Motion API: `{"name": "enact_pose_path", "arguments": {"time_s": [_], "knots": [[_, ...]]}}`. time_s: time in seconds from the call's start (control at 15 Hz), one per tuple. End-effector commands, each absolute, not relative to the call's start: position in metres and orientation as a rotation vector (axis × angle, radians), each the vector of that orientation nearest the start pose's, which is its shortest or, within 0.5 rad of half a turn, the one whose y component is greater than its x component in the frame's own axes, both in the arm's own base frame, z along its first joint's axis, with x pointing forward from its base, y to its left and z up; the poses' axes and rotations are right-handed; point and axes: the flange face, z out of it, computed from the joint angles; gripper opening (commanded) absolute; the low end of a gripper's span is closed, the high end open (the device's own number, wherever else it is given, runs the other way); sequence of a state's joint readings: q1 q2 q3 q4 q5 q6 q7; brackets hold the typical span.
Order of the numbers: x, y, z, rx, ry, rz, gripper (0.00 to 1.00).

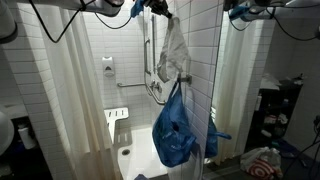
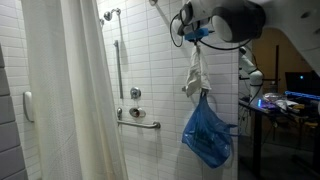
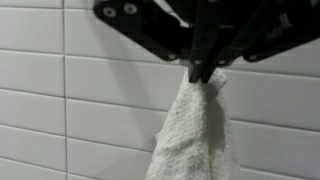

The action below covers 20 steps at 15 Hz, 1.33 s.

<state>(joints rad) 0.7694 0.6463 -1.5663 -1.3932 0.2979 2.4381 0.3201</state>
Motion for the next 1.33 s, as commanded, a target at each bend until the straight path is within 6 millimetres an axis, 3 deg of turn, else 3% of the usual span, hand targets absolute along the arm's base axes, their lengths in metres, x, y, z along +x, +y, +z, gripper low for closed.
{"name": "enact_pose_path", "arguments": {"time_s": [0.0,0.67,1.27], "knots": [[0.627,-0.203,0.732,2.094,-0.93,1.212,0.01],[0.645,-0.178,0.762,2.026,-0.857,1.26,0.01],[0.675,-0.149,0.76,2.024,-0.788,1.23,0.01]]}}
